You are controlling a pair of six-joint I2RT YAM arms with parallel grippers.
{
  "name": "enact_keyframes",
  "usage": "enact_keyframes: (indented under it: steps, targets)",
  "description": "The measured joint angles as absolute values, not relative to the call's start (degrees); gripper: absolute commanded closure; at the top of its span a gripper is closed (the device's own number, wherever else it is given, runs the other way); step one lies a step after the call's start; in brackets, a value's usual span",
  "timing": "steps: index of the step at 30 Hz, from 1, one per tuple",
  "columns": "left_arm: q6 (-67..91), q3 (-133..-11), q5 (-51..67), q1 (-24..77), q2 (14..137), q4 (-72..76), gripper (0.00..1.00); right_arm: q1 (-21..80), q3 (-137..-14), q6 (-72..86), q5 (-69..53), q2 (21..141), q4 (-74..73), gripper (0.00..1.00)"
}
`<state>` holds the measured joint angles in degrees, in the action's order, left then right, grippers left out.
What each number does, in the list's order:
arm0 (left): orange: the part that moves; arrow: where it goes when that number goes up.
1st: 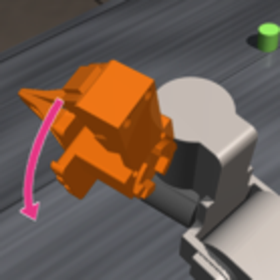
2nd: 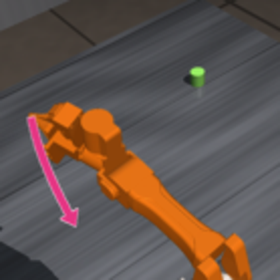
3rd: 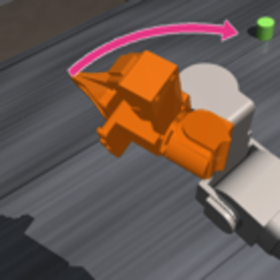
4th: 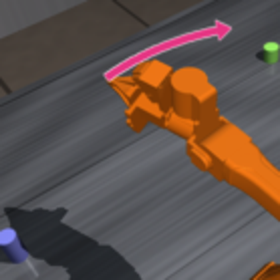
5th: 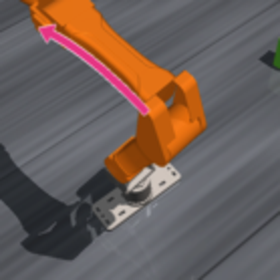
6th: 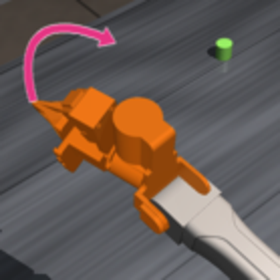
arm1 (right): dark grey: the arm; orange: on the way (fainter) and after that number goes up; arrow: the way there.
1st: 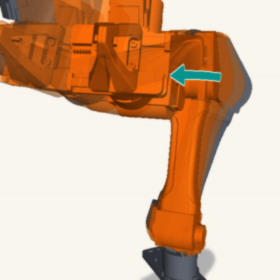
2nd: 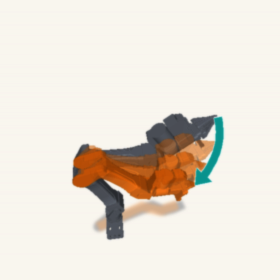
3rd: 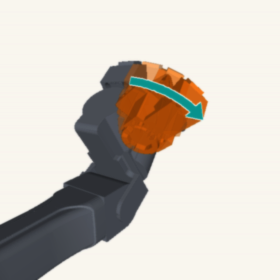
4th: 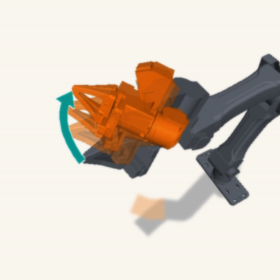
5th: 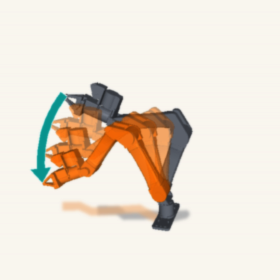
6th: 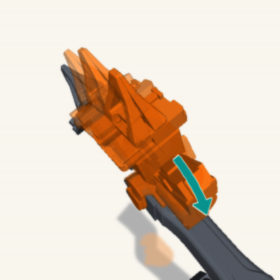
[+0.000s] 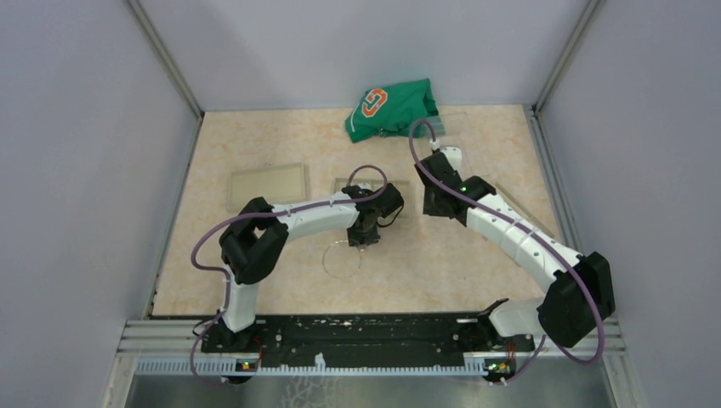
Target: Organize the mixed jewelry
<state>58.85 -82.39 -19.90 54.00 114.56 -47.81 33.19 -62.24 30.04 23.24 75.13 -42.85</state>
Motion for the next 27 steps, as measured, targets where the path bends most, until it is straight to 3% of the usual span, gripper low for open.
enact_keyframes:
  steps: [9,25,27]
  targets:
    - [58.9,-82.2,-21.2,55.9,112.7,-47.1,0.6,33.2,-62.2,30.1,22.9,75.1,-42.9,0.72]
    - [60.6,-78.7,-20.3,55.9,112.7,-46.7,0.67,33.2,-62.2,30.1,22.8,75.1,-42.9,0.73]
    - [60.6,-78.7,-20.3,55.9,112.7,-46.6,0.71,33.2,-62.2,30.1,22.8,75.1,-42.9,0.73]
